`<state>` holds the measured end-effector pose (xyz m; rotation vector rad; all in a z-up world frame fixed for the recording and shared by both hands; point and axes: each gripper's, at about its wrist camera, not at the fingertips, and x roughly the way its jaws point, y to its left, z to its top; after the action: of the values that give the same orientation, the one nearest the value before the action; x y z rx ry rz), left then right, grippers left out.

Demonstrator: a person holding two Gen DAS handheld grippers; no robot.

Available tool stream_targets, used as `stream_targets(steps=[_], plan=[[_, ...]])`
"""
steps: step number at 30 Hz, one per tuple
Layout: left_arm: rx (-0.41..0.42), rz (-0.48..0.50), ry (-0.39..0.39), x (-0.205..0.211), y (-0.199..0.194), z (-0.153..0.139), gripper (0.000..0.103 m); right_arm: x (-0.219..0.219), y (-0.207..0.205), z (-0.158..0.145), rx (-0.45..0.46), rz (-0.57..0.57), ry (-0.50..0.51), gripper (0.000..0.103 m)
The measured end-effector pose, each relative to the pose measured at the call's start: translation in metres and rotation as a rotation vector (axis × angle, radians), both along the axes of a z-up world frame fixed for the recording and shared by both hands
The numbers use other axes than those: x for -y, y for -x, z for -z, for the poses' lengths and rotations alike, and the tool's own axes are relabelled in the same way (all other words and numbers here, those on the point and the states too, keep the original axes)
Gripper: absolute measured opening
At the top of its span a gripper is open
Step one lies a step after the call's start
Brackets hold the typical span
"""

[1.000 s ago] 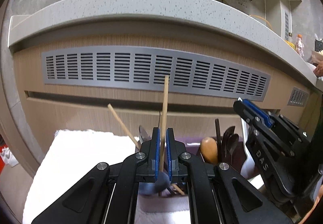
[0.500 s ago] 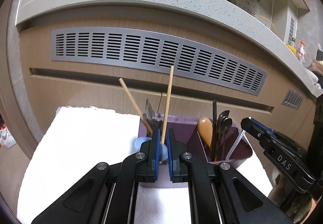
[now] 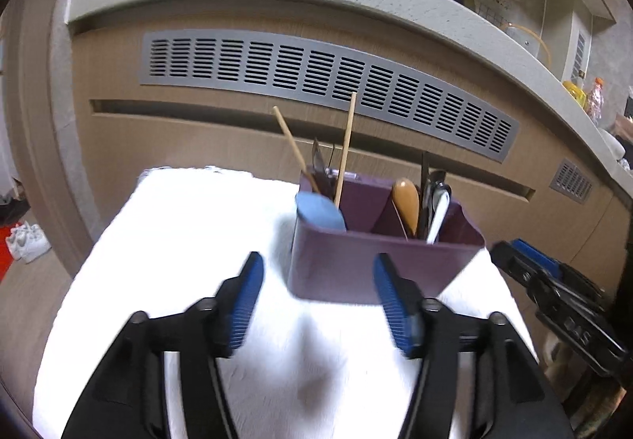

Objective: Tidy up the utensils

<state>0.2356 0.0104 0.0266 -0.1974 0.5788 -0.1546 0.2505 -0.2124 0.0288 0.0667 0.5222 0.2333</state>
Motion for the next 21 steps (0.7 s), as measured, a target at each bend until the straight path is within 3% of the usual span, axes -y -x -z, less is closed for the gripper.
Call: stream_targets(steps=[2,6,8,11,16,21], plan=[[0.024,-0.007,-0.021,0.0,0.019,0.001,0.074,-0.006,0.021,-0.001,0.004,0.003,0.016,0.053],[0.074,-0.028,-0.086,-0.001,0.063,0.003,0.095,-0.019,0.07,0.003,0.012,-0.008,0.073,0.055],[0.085,-0.045,-0.122,-0.002,0.083,0.005,0.101,-0.025,0.086,0.004,0.015,0.003,0.098,0.07],[0.067,-0.067,-0.148,-0.002,0.11,0.013,0.103,-0.026,0.115,0.01,0.007,0.048,0.101,0.086],[0.076,-0.118,-0.184,0.003,0.149,0.026,0.103,-0.019,0.151,0.02,0.0,0.141,0.075,0.09],[0.094,-0.093,-0.244,0.016,0.165,0.025,0.103,-0.023,0.17,0.024,0.01,0.153,0.112,0.094]])
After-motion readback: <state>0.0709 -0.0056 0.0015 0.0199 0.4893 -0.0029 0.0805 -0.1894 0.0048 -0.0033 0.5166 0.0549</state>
